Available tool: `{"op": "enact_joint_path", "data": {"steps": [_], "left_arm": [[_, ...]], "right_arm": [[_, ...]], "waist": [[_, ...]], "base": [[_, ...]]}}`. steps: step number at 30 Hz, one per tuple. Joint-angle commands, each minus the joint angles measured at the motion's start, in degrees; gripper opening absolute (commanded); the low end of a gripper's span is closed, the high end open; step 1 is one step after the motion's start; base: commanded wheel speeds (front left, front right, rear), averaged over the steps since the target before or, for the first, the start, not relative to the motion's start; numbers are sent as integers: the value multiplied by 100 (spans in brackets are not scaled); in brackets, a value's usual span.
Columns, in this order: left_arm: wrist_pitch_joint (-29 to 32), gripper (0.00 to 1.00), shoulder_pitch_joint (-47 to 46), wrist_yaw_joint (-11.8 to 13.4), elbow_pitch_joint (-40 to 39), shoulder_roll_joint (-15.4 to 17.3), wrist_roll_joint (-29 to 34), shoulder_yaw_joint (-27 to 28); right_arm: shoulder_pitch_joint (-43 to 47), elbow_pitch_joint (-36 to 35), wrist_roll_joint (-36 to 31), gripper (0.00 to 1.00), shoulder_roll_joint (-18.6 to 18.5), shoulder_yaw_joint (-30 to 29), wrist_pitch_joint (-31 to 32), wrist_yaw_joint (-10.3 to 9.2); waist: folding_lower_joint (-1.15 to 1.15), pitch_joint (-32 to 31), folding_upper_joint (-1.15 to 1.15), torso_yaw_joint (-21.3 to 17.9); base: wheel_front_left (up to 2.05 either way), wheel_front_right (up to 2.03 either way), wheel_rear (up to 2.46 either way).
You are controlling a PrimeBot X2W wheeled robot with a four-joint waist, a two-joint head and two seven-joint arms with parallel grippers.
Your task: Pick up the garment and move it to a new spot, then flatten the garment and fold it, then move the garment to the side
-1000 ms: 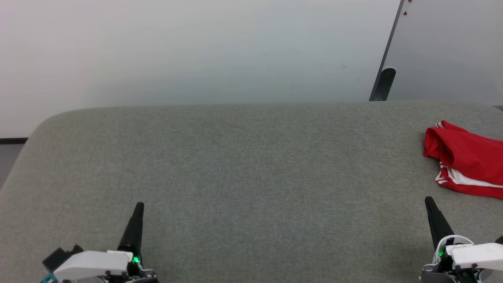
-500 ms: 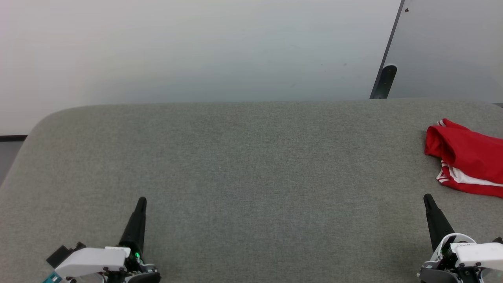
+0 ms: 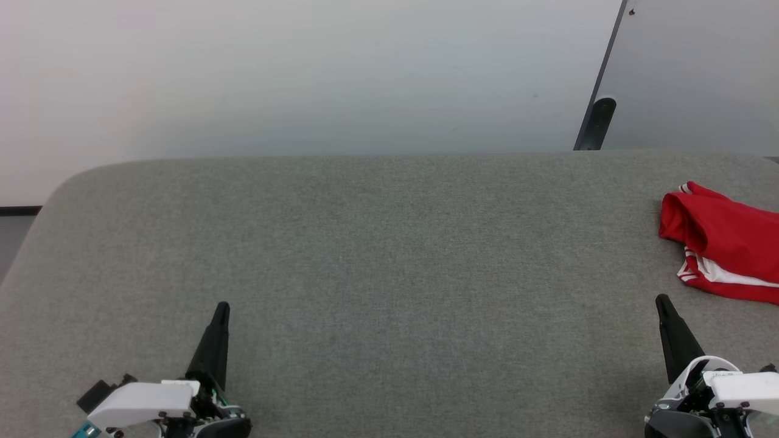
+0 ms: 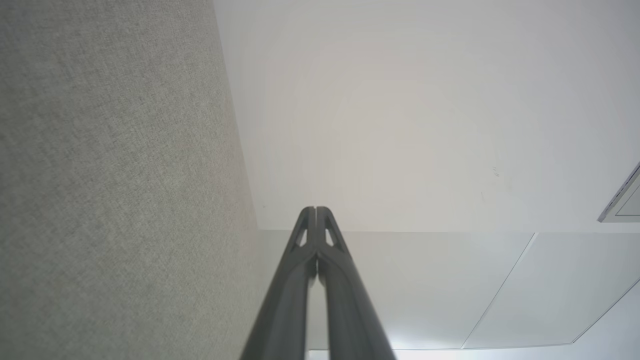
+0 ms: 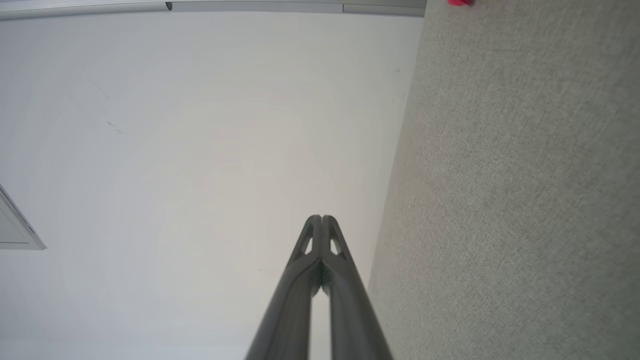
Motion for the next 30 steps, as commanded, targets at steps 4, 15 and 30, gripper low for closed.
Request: {"op": "enact_joint_path", "data": {"steps": [4, 15, 30], "left_arm": [[19, 0, -65, -35, 12, 2, -17, 16], [19, 0, -64, -35, 10, 2, -17, 16], [19, 0, -63, -36, 11, 2, -18, 17]], "right_arm": [[-29, -14, 23, 0, 24, 5, 11, 0], [-29, -14, 24, 0, 23, 6, 10, 0], [-29, -14, 24, 0, 23, 7, 10, 0]], "waist": [[0, 0, 0, 0], [0, 0, 0, 0], [0, 0, 0, 0]], "base": [[0, 0, 0], [0, 0, 0], [0, 0, 0]]}}
